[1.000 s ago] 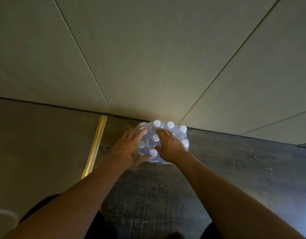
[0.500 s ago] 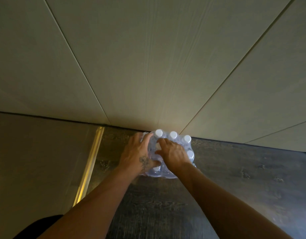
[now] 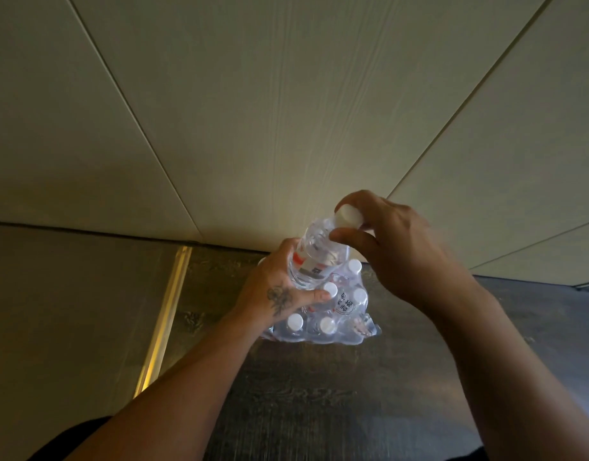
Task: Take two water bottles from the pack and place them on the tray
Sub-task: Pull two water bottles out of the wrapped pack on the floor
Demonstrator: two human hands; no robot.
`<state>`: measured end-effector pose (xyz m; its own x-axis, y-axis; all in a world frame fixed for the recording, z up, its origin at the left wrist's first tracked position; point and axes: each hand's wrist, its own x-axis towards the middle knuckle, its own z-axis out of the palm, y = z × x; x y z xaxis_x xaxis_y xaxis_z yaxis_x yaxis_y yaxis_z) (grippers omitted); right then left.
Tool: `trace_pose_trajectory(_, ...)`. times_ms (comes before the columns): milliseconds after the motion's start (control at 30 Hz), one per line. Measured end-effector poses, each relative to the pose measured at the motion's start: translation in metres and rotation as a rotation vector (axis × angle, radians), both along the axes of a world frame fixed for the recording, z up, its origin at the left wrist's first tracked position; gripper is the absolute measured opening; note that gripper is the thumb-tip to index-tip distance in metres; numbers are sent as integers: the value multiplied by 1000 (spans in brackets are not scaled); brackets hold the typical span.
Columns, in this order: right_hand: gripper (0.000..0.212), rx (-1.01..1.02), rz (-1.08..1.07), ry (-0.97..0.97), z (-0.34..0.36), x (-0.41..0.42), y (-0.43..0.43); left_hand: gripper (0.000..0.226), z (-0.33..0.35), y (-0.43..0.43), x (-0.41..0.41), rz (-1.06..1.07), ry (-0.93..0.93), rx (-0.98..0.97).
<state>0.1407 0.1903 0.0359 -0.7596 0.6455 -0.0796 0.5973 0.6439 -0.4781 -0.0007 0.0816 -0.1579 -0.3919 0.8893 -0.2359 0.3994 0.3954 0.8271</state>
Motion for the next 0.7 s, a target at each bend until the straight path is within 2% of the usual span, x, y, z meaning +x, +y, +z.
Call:
trace_pose_trajectory(67,36,12,14,-1,2,-2,-1,82,1,2,-1,12,5,4)
trace_pose_trajectory(167,39,3,-4,107,-8,-3,0,76,1,1,-2,16,28,23)
trace_pose_trajectory(233,50,-57,-50,196,-21,-3,3,75,0,-1,-5,27,42,44)
trace_pose_trajectory(333,83,-237,-188,243,-46,-7,14,76,-1,-2,-12,61,39,66)
trace_pose_trajectory(400,90,-360,-287,234,-71,-7,25,80,-3,-2,-16,94,48,93)
trace_pose_trajectory(467,73,-343,-305,102,-95,-3,28,88,-4,-2,-19,155,-2,106)
trace_pose_trajectory(533,43,-270,-199,-118,-119,3,21,95,-1,-1,-20,197,-30,98)
trace_pose_trajectory(567,36,-239,-126,-208,-129,4,15,98,1,0,-20,206,-34,103)
trace_pose_trajectory(700,42,-198,3,-353,-160,-1,-8,91,3,2,-21,242,-17,106)
